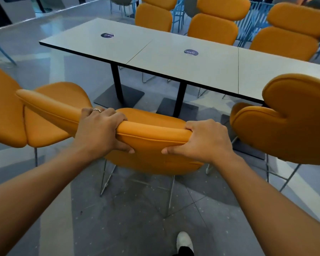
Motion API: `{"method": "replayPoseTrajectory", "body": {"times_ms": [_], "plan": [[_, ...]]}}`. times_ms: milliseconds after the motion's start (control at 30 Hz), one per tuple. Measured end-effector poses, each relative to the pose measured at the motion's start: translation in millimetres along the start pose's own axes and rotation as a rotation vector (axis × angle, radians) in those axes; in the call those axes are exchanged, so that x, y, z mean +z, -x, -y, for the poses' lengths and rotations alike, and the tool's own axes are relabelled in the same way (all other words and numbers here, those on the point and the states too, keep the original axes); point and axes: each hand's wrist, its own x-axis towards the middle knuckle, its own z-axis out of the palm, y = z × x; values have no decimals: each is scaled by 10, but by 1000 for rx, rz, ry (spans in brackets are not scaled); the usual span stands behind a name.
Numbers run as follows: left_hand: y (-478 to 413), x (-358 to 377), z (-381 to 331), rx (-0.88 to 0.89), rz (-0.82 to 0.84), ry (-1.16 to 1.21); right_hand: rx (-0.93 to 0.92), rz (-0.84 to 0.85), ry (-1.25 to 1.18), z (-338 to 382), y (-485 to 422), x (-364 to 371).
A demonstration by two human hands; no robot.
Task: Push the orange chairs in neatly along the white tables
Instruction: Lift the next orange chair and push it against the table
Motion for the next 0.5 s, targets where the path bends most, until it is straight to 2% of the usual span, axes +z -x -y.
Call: {"method": "replayPoseTrajectory", "body": {"times_ms": [267,500], "plan": [[-328,92,-202,89,-33,-91,-20,-120,-30,-407,-90,-68],[-762,223,-654,117,-124,-58,10,-66,-19,-1072,-416,-164]]}}
